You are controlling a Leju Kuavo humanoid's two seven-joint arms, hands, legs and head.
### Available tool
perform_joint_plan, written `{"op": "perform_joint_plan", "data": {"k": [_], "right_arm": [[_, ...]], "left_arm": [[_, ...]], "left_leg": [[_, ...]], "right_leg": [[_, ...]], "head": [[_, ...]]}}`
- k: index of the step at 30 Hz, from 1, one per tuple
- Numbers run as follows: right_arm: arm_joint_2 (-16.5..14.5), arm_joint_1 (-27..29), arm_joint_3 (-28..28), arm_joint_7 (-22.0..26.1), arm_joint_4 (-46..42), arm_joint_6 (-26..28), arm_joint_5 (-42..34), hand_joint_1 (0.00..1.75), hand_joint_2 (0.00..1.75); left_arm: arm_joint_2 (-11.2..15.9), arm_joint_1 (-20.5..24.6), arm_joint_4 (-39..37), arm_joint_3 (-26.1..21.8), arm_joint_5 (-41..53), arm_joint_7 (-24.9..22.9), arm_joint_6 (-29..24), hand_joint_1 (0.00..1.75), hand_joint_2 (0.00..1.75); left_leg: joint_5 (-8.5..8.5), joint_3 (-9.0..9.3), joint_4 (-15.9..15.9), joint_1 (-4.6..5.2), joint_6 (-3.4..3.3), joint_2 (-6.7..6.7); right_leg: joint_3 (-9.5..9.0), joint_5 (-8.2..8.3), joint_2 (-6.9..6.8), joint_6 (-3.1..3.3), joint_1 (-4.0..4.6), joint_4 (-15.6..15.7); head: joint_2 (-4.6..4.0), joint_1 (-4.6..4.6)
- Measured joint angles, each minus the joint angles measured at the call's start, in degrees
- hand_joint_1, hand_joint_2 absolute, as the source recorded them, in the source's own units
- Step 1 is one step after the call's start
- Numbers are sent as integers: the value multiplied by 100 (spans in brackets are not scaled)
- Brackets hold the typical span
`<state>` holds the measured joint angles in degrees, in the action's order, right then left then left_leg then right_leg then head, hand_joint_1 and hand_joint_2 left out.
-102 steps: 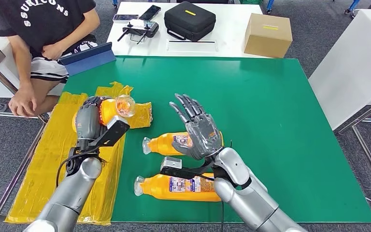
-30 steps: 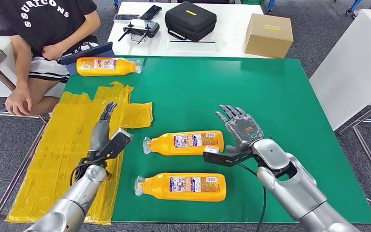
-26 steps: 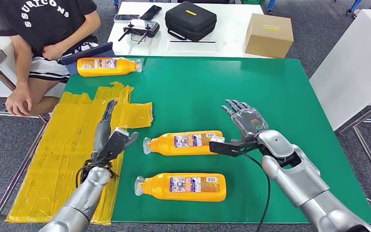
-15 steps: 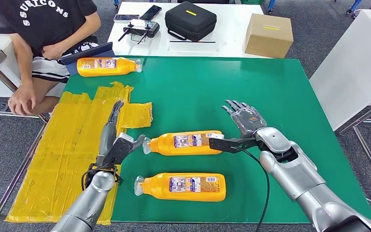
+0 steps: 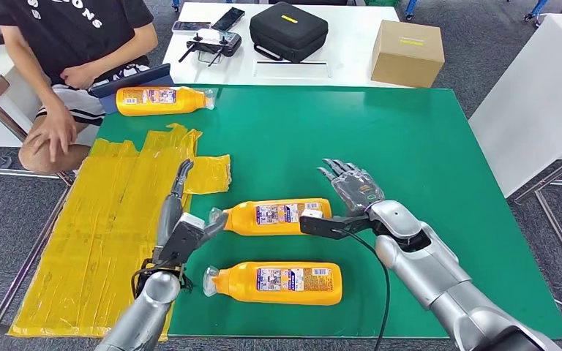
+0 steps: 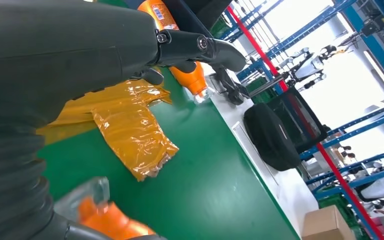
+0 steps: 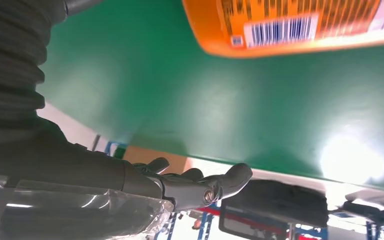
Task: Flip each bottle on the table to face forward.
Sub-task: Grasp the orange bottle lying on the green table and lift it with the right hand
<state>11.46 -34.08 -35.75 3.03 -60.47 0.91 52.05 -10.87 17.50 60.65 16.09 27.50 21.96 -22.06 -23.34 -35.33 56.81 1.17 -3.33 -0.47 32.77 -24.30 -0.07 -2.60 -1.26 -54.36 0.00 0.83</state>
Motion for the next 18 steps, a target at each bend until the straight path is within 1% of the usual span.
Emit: {"op": "perform_joint_plan", "data": {"k": [3, 10, 18], "right_arm": [[-116, 19, -74, 18, 56, 8, -17, 0, 175], [-376, -43, -228, 104, 309, -14, -125, 0, 175], [-497, -120, -368, 97, 537, 3, -114, 0, 175]], "left_arm": [[11, -113, 168, 37, -5, -92, -21, 0, 175], [34, -167, 230, 38, -59, -166, -75, 0, 175], [64, -229, 306, 32, -72, -209, -84, 0, 175]], "left_leg": [[0, 1, -1, -1, 0, 2], [2, 4, -1, -2, 1, 2], [2, 2, 0, -1, 1, 0]], "right_leg": [[0, 0, 1, 0, 1, 0], [-2, 0, 0, 1, 1, -2], [-2, 0, 0, 1, 0, -2]], "head": [[0, 0], [1, 0], [0, 1]]}}
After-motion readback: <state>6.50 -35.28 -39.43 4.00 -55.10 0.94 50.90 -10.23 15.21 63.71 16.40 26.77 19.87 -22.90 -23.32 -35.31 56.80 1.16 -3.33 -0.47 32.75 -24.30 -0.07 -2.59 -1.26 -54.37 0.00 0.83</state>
